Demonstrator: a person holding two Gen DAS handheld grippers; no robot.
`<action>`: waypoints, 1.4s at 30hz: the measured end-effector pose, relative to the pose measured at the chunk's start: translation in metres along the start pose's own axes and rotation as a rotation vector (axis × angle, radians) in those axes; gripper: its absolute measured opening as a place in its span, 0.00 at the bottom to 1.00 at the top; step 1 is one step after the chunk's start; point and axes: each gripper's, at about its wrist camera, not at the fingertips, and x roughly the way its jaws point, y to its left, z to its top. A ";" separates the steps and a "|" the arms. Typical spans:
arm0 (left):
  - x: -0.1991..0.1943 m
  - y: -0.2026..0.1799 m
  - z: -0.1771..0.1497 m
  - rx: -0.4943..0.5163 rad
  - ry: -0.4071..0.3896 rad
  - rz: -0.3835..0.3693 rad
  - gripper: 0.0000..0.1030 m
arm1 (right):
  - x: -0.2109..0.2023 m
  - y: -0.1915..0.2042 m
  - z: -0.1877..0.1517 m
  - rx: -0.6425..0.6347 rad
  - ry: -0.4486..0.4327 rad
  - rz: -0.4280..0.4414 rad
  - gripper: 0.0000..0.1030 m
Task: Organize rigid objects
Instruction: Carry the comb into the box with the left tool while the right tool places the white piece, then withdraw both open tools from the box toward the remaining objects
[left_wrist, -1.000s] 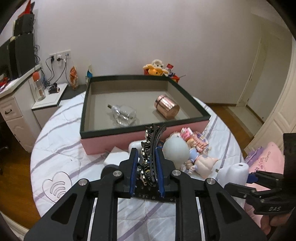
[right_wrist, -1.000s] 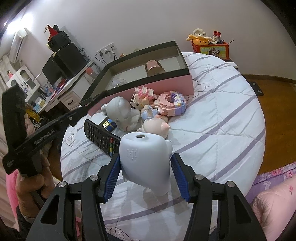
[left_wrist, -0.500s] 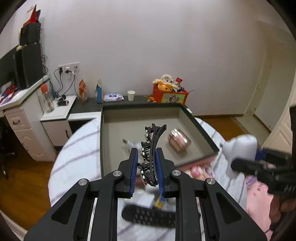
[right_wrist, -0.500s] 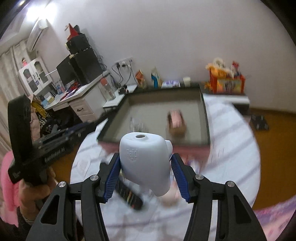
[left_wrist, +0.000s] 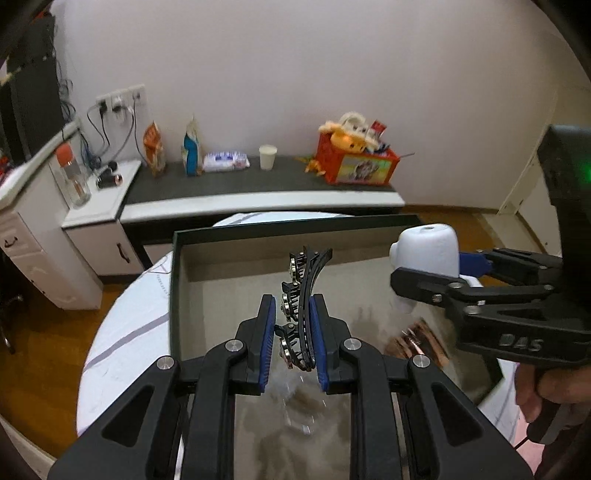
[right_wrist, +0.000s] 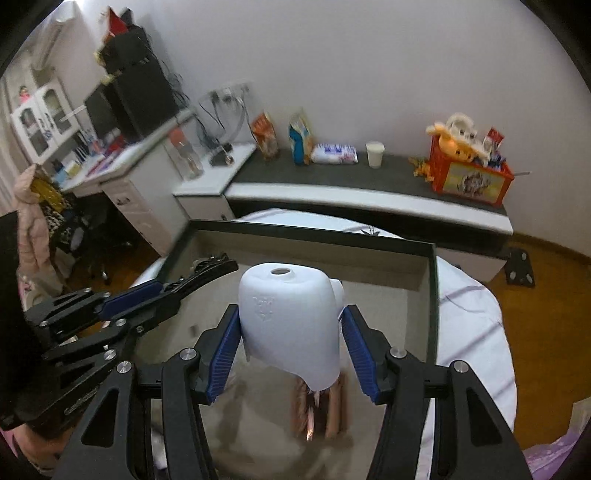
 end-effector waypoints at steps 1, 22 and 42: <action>0.008 0.001 0.003 -0.005 0.015 -0.002 0.18 | 0.008 -0.004 0.003 0.010 0.019 -0.003 0.55; -0.015 0.000 -0.008 -0.030 0.000 0.101 0.99 | -0.003 -0.018 -0.006 0.086 0.005 -0.021 0.88; -0.159 -0.018 -0.096 -0.050 -0.164 0.100 1.00 | -0.164 0.033 -0.130 0.100 -0.301 0.096 0.90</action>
